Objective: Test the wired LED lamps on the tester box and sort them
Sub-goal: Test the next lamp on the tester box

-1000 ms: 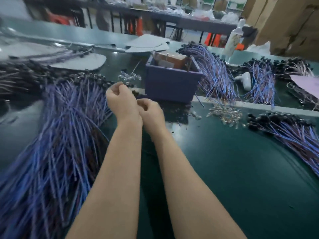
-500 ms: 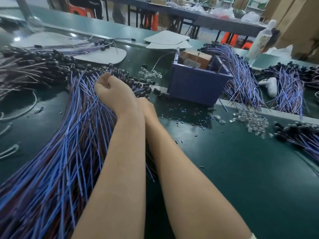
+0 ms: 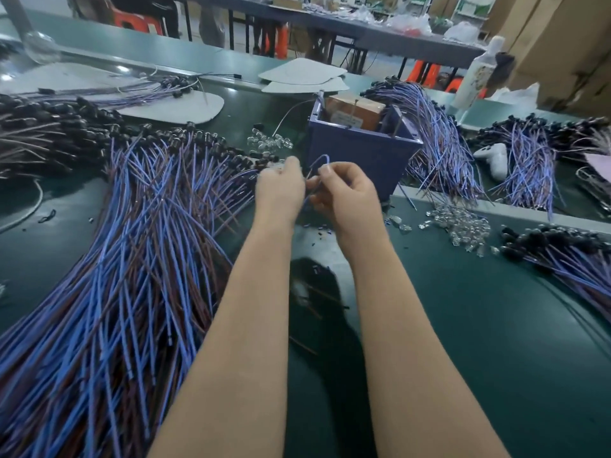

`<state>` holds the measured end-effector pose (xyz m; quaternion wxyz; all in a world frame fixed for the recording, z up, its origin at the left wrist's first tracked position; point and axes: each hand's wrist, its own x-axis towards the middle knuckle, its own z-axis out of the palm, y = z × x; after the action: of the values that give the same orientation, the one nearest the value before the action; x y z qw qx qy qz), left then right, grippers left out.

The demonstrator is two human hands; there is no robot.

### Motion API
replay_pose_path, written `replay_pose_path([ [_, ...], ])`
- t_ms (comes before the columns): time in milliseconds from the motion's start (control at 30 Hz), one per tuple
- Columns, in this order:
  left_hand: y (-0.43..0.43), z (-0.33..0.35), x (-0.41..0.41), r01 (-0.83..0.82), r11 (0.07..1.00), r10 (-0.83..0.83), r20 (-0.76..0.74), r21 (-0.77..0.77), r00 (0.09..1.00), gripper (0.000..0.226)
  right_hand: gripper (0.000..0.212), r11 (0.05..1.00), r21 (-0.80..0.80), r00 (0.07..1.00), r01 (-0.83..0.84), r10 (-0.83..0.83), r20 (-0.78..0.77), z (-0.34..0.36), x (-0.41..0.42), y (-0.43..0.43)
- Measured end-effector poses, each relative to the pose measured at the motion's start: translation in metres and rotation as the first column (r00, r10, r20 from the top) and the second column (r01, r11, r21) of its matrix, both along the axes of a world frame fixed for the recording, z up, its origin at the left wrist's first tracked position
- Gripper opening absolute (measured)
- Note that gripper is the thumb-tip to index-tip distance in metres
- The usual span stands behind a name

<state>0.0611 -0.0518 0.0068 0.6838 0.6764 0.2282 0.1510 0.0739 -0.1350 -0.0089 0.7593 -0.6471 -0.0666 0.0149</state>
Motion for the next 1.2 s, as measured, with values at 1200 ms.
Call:
replay_pose_path([
  [1200, -0.092, -0.048, 0.001, 0.321, 0.697, -0.467, 0.066, 0.641, 0.882, 0.013, 0.034, 0.879, 0.006, 0.877, 0.476, -0.475, 0.070, -0.040, 0.004, -0.114],
])
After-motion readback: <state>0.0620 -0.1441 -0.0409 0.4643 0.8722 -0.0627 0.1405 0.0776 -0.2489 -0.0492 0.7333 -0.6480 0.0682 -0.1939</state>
